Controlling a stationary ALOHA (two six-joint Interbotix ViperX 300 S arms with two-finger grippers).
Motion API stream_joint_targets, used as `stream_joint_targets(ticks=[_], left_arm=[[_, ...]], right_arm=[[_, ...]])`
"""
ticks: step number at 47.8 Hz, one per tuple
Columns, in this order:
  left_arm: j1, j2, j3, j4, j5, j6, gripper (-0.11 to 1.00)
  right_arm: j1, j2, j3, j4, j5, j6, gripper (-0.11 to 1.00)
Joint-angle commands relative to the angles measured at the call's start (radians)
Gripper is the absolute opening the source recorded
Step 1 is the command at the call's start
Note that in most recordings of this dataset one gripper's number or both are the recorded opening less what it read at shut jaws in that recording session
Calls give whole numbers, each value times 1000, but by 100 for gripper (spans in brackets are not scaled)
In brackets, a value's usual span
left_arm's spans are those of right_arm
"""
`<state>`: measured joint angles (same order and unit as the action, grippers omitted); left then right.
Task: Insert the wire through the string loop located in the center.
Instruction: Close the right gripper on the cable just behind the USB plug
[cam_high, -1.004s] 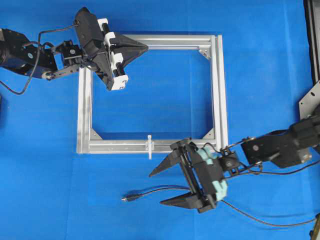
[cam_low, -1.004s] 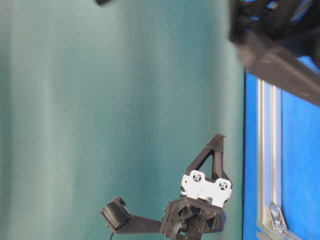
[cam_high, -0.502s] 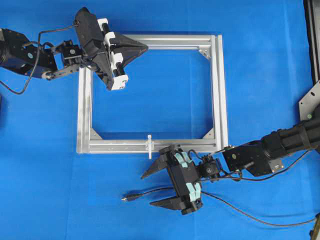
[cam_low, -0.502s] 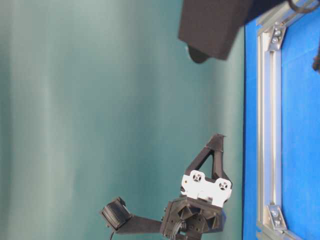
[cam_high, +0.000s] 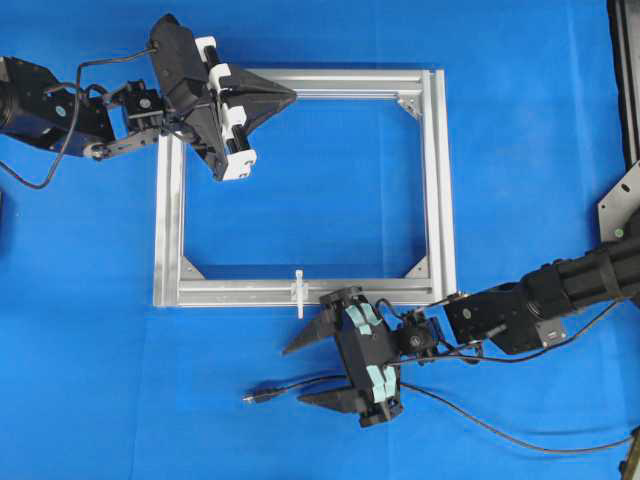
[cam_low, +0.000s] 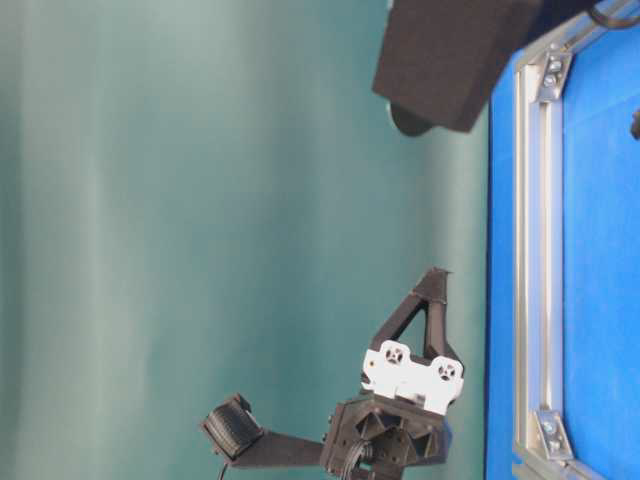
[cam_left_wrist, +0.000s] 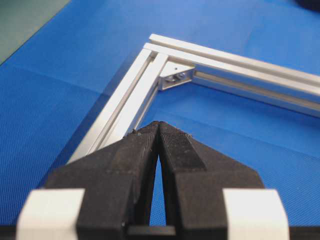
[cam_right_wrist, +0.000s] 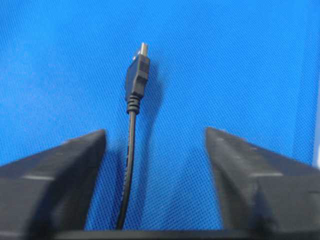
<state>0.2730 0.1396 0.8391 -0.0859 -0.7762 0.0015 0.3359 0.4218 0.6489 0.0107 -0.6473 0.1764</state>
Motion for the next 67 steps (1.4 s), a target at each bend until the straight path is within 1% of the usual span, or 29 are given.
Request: stream_joint_targets(ticks=[1, 7, 10, 13, 33, 48, 56, 62, 67], left_arm=[[-2, -29, -9, 3, -5, 2, 0], [-2, -29, -11, 3, -5, 2, 0], [-2, -28, -11, 3, -5, 2, 0], [-2, -28, -11, 3, -5, 2, 0], [-2, -29, -12, 3, -5, 2, 0], [-5, -28, -14, 5, -5, 2, 0], [-6, -29, -14, 3, -5, 2, 0], [-6, -29, -15, 3, -5, 2, 0], [-6, -29, -18, 3, -6, 2, 0]], right_arm=[[2, -15, -8, 0, 3, 2, 48], [3, -15, -5, 0, 12, 0, 15], [3, -15, -5, 0, 14, -2, 4], [5, -15, -5, 0, 14, -2, -2], [5, -28, -5, -2, 23, 5, -3], [5, -112, -6, -2, 87, -3, -3], [5, -189, -11, -3, 158, -6, -3], [6, -249, -9, -17, 206, -8, -3], [6, -268, -11, -25, 222, -8, -3]])
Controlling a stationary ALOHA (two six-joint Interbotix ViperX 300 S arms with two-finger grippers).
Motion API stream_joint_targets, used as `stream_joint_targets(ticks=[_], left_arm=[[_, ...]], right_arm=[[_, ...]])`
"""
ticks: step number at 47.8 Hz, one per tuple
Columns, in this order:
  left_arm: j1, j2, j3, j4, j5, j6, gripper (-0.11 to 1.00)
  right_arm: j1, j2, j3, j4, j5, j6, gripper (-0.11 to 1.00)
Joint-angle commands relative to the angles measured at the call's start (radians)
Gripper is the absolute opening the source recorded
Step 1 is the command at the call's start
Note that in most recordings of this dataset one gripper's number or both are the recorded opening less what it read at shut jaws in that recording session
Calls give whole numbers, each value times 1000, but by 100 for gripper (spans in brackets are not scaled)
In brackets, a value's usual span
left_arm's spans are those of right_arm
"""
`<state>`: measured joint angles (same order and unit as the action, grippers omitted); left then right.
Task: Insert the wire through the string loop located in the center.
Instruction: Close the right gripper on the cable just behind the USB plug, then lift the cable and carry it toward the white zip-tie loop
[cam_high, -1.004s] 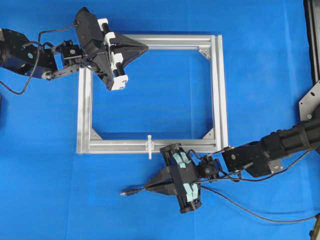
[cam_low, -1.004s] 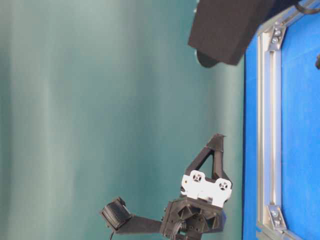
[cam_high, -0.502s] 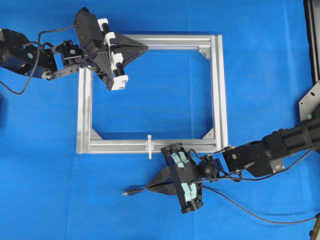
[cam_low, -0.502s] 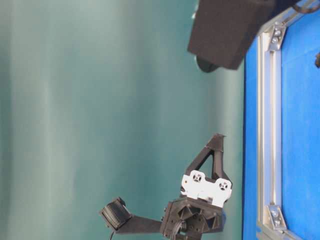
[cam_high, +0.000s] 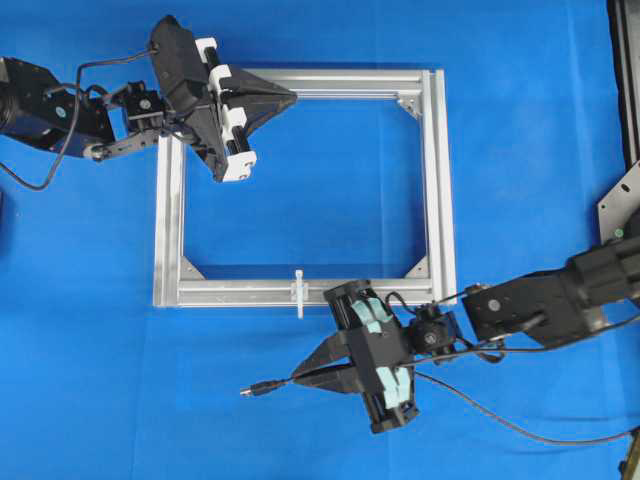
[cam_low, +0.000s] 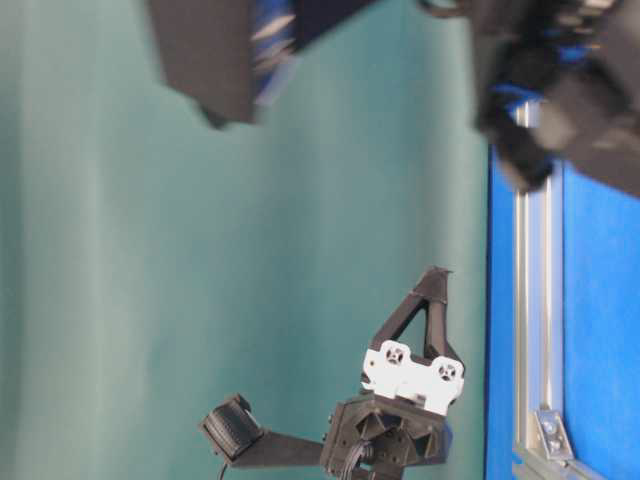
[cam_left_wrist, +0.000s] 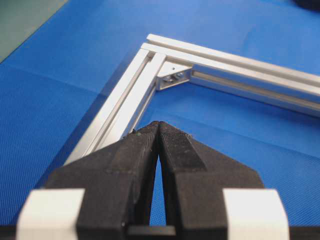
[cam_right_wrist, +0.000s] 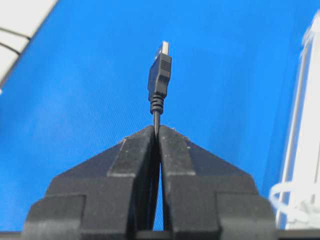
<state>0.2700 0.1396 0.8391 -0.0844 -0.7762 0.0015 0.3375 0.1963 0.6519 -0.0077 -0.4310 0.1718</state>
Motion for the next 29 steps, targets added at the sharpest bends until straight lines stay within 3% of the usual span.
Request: stream_joint_targets(ticks=[1, 29], left_arm=[[-3, -29, -17, 2, -5, 2, 0], [-5, -29, -17, 3, -5, 0, 0]], right_arm=[[3, -44, -14, -6, 6, -3, -3], [5, -46, -8, -6, 8, -3, -3]])
